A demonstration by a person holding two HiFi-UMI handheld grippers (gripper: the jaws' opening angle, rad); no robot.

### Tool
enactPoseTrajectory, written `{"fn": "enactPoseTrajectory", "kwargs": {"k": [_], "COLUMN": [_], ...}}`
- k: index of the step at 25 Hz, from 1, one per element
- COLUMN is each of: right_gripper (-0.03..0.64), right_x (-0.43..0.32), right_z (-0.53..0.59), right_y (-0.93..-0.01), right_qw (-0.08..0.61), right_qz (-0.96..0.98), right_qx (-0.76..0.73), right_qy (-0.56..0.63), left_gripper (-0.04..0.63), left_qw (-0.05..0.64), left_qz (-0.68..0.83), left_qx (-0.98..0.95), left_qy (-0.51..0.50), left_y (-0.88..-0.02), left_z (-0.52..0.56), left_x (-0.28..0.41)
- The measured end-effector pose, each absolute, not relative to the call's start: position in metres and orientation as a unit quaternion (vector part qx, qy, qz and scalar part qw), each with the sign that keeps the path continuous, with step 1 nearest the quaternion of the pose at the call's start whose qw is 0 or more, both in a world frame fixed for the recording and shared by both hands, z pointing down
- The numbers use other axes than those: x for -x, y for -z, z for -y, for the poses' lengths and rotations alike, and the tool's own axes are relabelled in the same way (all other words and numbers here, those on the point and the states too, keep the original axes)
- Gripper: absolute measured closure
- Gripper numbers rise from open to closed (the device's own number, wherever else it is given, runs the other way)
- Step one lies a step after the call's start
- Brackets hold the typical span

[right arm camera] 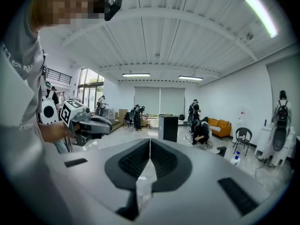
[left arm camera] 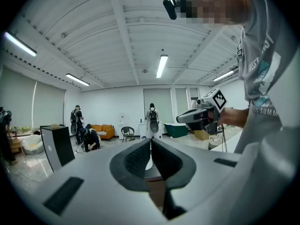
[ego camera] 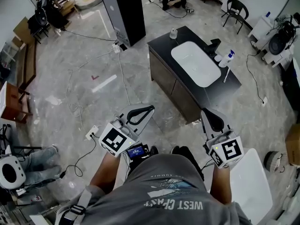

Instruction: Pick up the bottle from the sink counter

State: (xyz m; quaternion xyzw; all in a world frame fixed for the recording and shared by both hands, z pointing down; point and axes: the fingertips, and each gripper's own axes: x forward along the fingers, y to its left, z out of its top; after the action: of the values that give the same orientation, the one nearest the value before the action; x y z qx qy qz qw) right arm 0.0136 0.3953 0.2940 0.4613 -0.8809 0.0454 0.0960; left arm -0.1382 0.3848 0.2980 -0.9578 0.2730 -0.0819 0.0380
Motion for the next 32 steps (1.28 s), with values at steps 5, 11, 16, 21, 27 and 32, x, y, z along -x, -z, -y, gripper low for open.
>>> {"fn": "enactPoseTrajectory", "kwargs": {"k": [5,11,16,21,27,32], "right_gripper": [0.612,0.612,0.612,0.612,0.612,0.612], "right_x": [-0.009,-0.009,-0.018,-0.028,-0.054,-0.069], "right_z": [-0.381,-0.347,-0.307,-0.270,-0.234,-0.212], "right_y": [-0.297,-0.304,-0.306,-0.311,-0.316,-0.314], "right_qw": [0.099,0.097,0.098,0.104,0.100,0.094], "right_qz": [0.882,0.888,0.897,0.909,0.919,0.926], "right_qx": [-0.459,-0.446,-0.427,-0.399,-0.377,-0.360], "right_qy": [-0.047,-0.055,-0.056,-0.060,-0.062,-0.059], "left_gripper": [0.591,0.591,0.591,0.591,0.591,0.591], "left_qw": [0.029,0.007,0.009,-0.011,-0.014,-0.006], "left_qz": [-0.277,-0.294,-0.317,-0.338,-0.354,-0.366], "left_qx": [0.957,0.951,0.945,0.936,0.930,0.923], "left_qy": [0.081,0.100,0.078,0.096,0.095,0.114], "left_y": [-0.305,-0.317,-0.310,-0.321,-0.319,-0.316], "left_z": [-0.373,-0.348,-0.318,-0.288,-0.255,-0.238], "left_x": [0.144,0.146,0.134,0.116,0.083,0.070]}}
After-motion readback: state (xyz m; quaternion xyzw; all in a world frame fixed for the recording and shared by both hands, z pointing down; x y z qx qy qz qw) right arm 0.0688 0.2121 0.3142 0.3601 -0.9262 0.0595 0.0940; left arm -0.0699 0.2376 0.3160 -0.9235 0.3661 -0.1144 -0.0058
